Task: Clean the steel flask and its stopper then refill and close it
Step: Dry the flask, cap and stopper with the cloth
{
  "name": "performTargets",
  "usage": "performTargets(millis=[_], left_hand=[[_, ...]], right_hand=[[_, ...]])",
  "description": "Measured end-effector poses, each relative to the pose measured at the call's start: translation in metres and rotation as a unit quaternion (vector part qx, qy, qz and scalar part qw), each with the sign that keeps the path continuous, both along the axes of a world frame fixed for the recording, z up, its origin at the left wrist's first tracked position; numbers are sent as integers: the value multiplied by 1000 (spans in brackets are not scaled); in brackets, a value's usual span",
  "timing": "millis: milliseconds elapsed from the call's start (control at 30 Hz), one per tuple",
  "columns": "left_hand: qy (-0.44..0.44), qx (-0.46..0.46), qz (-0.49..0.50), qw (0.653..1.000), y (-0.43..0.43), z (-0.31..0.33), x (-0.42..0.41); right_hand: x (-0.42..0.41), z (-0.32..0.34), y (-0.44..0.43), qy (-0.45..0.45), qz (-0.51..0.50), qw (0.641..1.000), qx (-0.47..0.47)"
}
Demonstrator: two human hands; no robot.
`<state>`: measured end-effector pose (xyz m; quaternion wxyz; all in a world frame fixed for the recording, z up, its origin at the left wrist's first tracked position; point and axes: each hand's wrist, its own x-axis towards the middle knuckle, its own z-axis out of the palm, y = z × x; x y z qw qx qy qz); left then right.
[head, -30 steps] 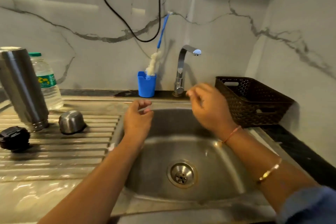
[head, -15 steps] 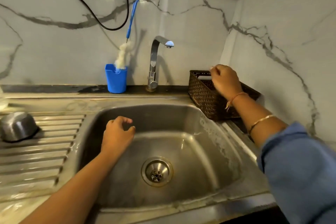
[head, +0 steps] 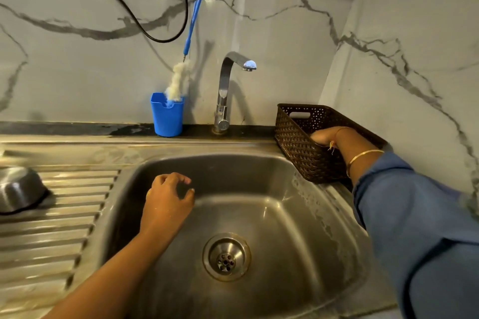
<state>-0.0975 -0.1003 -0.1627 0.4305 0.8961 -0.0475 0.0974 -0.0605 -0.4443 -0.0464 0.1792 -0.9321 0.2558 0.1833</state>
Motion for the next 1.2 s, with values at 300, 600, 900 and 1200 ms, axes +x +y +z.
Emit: performTargets(millis=[300, 600, 900, 1200], left_hand=[[-12, -11, -5, 1000, 0, 1, 2], [-19, -20, -15, 1000, 0, 3, -2], [-33, -42, -22, 998, 3, 5, -2], [312, -503, -129, 796, 4, 27, -17]], right_hand=[[-5, 4, 16, -109, -2, 993, -55], [-30, 15, 18, -517, -167, 837, 61], [-47, 45, 90, -658, -133, 697, 253], [-74, -13, 178, -490, -50, 752, 438]])
